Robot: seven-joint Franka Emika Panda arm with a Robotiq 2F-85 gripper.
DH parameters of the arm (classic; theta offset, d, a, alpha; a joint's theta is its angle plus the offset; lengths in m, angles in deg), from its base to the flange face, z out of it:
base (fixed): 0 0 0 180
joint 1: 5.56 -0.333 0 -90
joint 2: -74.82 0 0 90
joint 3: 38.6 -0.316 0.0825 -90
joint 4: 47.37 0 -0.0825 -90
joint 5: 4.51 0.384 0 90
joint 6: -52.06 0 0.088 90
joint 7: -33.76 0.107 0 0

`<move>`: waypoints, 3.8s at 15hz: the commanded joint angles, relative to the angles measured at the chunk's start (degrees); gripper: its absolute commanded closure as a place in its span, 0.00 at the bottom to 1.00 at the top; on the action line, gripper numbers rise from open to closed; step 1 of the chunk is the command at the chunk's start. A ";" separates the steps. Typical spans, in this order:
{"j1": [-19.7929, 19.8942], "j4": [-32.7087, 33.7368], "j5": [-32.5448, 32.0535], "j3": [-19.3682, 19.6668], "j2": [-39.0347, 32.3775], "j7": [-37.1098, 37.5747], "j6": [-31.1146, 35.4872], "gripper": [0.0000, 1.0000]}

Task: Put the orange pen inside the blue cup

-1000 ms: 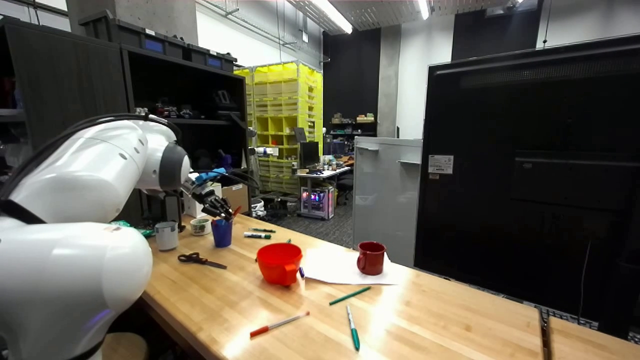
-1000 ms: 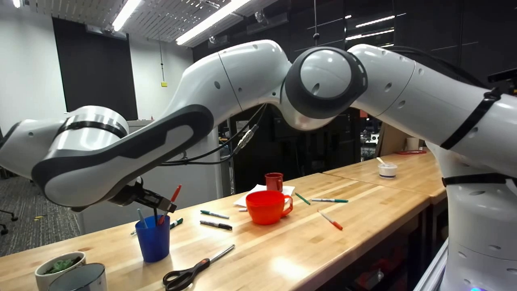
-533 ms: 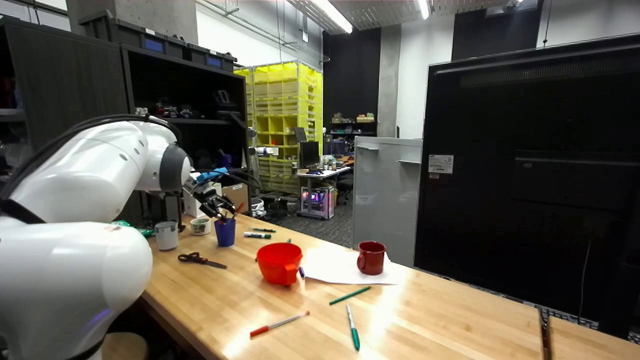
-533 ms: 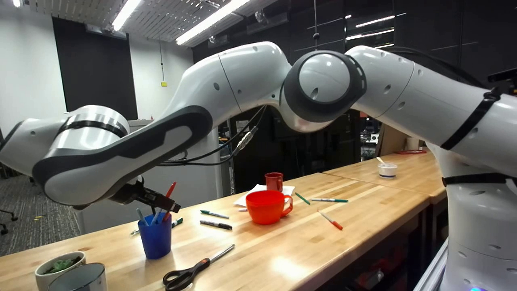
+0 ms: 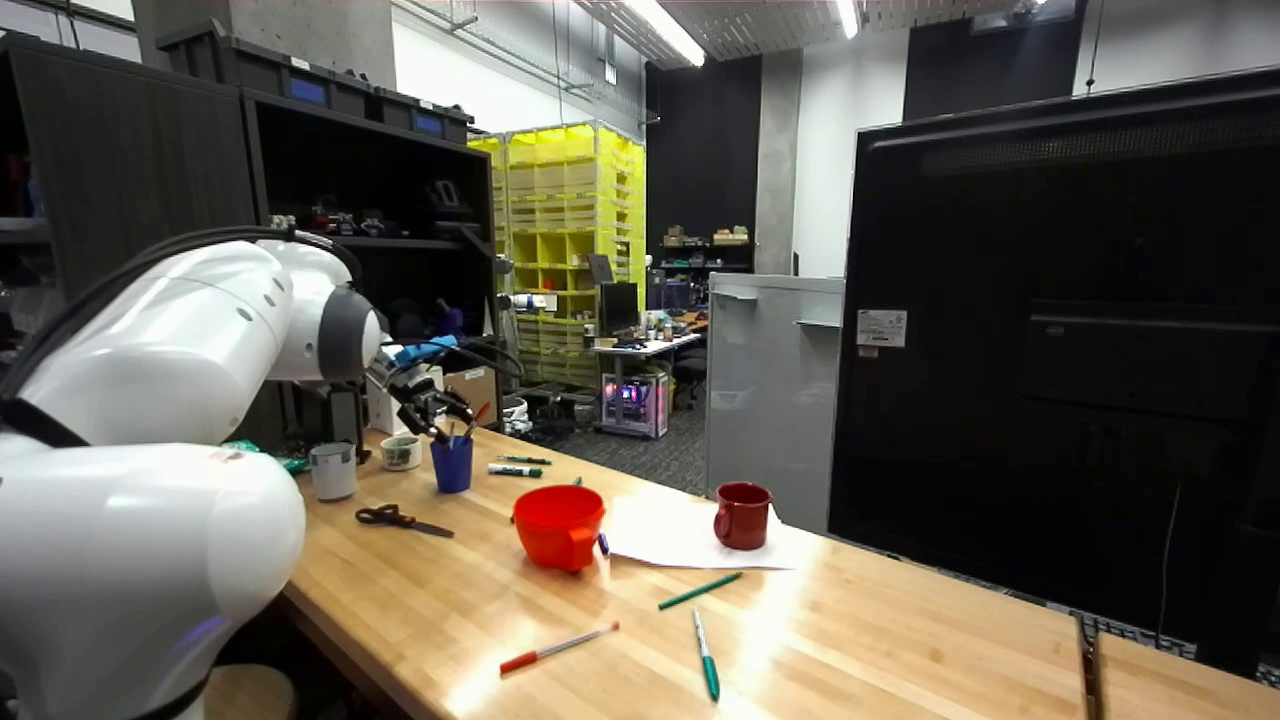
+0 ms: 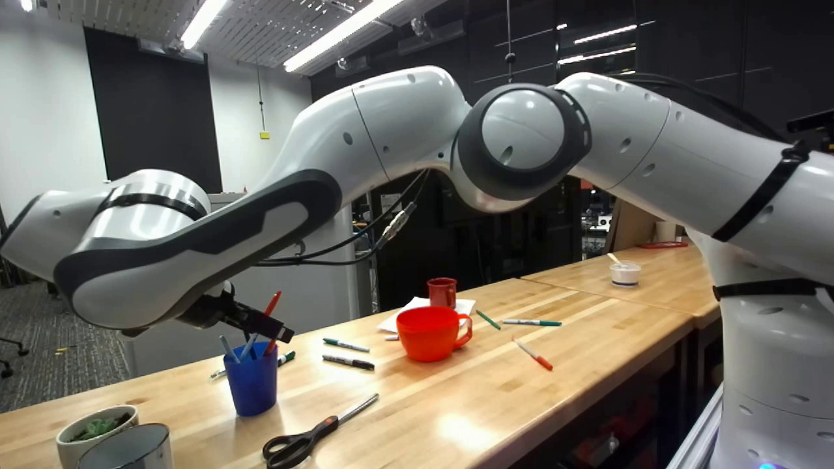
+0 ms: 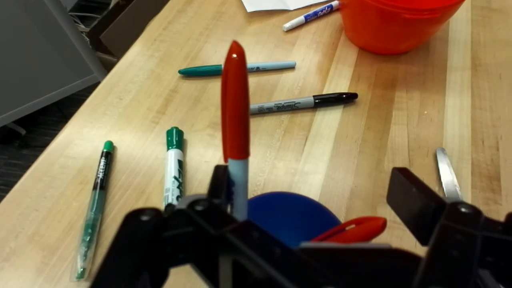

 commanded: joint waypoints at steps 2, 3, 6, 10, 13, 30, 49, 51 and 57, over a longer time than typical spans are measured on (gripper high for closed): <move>-1.18 1.81 1.94 1.39 -0.81 -2.39 -1.07 0.00; -1.23 1.68 2.18 1.43 -0.89 -3.01 -1.28 0.00; -1.35 1.78 2.83 1.56 -1.25 -4.17 -1.39 0.00; -1.33 2.16 3.39 1.86 -1.40 -4.71 -1.15 0.00; -0.97 2.84 3.65 1.74 -0.88 -4.62 0.27 0.00; 20.53 -19.57 18.09 -5.60 21.54 18.58 28.16 0.00; 31.81 -50.14 30.70 -1.93 31.54 31.67 57.35 0.00; 31.85 -50.21 30.70 -1.92 31.58 31.69 57.36 0.00; 31.78 -50.27 30.76 -1.44 31.30 32.43 57.77 0.00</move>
